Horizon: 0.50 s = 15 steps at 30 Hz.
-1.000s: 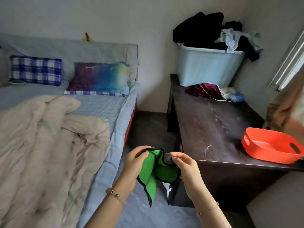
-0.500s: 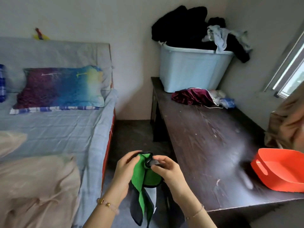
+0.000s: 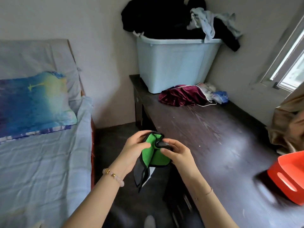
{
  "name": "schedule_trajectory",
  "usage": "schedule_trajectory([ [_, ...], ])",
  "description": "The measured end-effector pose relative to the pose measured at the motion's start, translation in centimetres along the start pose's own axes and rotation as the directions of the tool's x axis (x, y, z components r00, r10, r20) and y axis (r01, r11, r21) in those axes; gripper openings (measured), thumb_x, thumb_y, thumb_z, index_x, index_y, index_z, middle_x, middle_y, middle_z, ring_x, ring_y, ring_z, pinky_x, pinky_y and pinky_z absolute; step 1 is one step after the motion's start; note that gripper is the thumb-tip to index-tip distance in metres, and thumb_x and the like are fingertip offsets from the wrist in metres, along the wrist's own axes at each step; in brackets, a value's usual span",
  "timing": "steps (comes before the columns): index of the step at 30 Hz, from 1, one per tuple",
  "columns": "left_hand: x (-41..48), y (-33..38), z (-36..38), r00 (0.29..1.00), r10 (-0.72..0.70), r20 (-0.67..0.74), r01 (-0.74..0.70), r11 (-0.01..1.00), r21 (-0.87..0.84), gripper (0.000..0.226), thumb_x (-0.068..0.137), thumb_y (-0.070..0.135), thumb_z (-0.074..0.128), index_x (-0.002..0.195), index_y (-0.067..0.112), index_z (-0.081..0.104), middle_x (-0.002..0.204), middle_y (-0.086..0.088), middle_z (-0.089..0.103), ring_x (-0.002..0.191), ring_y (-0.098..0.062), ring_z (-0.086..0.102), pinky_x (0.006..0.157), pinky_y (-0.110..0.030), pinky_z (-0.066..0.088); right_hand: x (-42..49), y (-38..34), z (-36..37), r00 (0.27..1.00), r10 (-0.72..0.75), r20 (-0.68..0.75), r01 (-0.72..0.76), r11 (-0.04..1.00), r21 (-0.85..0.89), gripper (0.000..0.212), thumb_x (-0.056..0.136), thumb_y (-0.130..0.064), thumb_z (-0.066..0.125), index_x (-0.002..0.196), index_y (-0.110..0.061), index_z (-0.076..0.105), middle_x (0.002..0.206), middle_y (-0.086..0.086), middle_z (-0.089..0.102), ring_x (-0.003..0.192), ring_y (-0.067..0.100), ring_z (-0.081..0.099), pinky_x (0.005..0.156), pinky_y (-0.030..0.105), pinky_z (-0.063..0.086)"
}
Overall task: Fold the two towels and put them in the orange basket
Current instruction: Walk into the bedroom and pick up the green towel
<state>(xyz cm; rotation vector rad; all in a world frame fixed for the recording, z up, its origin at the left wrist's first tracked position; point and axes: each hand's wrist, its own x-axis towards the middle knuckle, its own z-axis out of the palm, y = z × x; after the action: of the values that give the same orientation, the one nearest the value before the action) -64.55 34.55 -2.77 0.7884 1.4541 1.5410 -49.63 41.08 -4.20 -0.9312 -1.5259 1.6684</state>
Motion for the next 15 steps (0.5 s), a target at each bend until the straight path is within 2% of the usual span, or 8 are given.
schedule_trajectory([
  [3, 4.8, 0.8, 0.2, 0.996, -0.049, 0.08, 0.049, 0.999, -0.004, 0.051, 0.077, -0.019, 0.05, 0.108, 0.019, 0.063, 0.107, -0.006, 0.069, 0.099, -0.017, 0.066, 0.082, -0.029, 0.052, 3.7, -0.3, -0.4, 0.997, -0.032, -0.07, 0.033, 0.999, 0.013, 0.026, 0.08, 0.006, 0.065, 0.098, -0.013, 0.068, 0.094, 0.001, 0.073, 0.089, 0.009, 0.067, 0.085, 0.027, 0.052],
  [6, 9.6, 1.2, 0.9, 0.988, -0.077, 0.137, 0.074, 0.997, 0.025, 0.053, 0.076, -0.02, 0.052, 0.111, 0.019, 0.061, 0.111, -0.008, 0.066, 0.103, -0.019, 0.064, 0.088, -0.032, 0.051, 7.4, -0.7, -1.2, 0.986, -0.079, -0.147, 0.079, 0.997, -0.004, 0.026, 0.082, 0.007, 0.063, 0.09, -0.017, 0.069, 0.084, -0.008, 0.074, 0.082, 0.001, 0.067, 0.074, 0.014, 0.051],
  [8, 12.8, 1.4, 1.7, 0.978, -0.102, 0.184, 0.097, 0.995, 0.034, 0.054, 0.076, -0.021, 0.052, 0.115, 0.016, 0.059, 0.112, -0.008, 0.066, 0.105, -0.02, 0.063, 0.09, -0.032, 0.05, 10.1, -0.6, -2.0, 0.973, -0.104, -0.206, 0.101, 0.995, -0.023, 0.026, 0.082, 0.006, 0.063, 0.088, -0.019, 0.069, 0.082, -0.009, 0.073, 0.08, 0.0, 0.067, 0.07, 0.011, 0.049],
  [12, 19.0, 1.6, 3.8, 0.945, -0.174, 0.276, 0.166, 0.985, 0.052, 0.046, 0.077, -0.019, 0.052, 0.112, 0.01, 0.057, 0.109, -0.009, 0.067, 0.1, -0.022, 0.064, 0.084, -0.032, 0.051, 14.7, -0.4, -4.5, 0.925, -0.132, -0.357, 0.112, 0.991, -0.078, 0.02, 0.084, 0.002, 0.063, 0.086, -0.017, 0.071, 0.084, -0.006, 0.074, 0.082, 0.002, 0.067, 0.069, 0.012, 0.049],
  [15, 23.6, 2.0, 5.6, 0.923, -0.179, 0.34, 0.159, 0.983, 0.086, 0.036, 0.08, -0.017, 0.054, 0.106, 0.007, 0.056, 0.104, -0.012, 0.067, 0.092, -0.024, 0.066, 0.079, -0.034, 0.053, 17.5, -0.3, -7.6, 0.861, -0.15, -0.485, 0.09, 0.985, -0.145, 0.017, 0.085, -0.002, 0.063, 0.085, -0.017, 0.072, 0.083, -0.005, 0.074, 0.078, 0.004, 0.066, 0.068, 0.014, 0.049],
])
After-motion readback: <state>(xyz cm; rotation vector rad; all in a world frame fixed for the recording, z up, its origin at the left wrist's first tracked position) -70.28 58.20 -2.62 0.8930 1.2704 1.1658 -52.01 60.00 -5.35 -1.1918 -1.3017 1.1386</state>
